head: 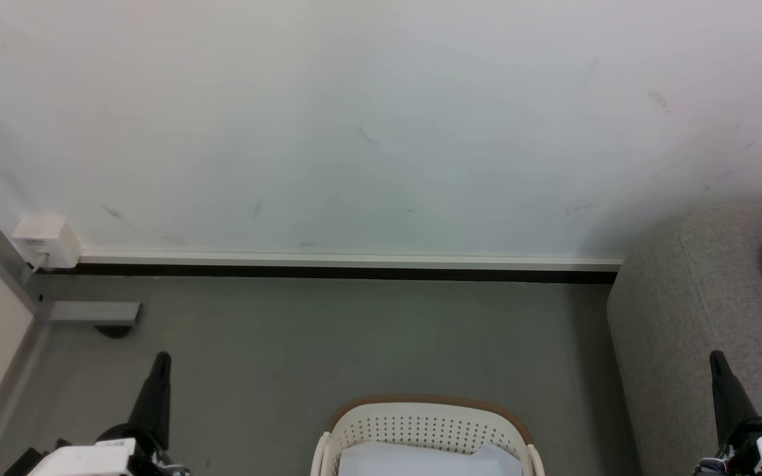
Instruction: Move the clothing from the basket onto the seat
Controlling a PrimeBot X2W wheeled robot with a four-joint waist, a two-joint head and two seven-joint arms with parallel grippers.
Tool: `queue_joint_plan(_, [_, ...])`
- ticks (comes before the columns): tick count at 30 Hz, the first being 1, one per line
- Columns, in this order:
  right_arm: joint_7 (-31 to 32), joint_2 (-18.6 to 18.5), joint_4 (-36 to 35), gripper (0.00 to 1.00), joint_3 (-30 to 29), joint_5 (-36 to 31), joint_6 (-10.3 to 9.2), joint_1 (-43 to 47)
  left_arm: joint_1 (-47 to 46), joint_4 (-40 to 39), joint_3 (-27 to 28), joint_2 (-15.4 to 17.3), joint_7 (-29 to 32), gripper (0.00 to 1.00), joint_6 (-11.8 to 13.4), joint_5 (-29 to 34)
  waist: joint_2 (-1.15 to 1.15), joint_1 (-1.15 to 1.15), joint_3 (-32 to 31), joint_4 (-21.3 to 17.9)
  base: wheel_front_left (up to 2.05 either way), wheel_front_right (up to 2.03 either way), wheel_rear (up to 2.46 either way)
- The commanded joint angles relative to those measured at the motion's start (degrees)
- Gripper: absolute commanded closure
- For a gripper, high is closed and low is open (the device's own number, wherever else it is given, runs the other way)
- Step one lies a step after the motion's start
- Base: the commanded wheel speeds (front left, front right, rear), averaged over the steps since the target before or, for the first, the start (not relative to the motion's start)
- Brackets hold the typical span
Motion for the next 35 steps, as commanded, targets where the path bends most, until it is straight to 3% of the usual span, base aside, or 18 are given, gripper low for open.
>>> queue_joint_plan(1, [0.06, 0.04, 0.16, 1.0, -0.2, -0.3, -0.14, -0.78, -0.44, -0.13, 0.18, 0.09, 0.17, 1.0, -0.19, -0.16, 0.0, 0.0, 0.0, 0.0, 0.0, 0.0, 0.0])
queue_joint_plan(35, [0.16, 0.15, 0.17, 1.0, -0.41, -0.53, -0.14, -0.81, -0.44, -0.13, 0.24, 0.04, 0.24, 1.0, -0.19, -0.07, 0.0, 0.0, 0.0, 0.0, 0.0, 0.0, 0.0])
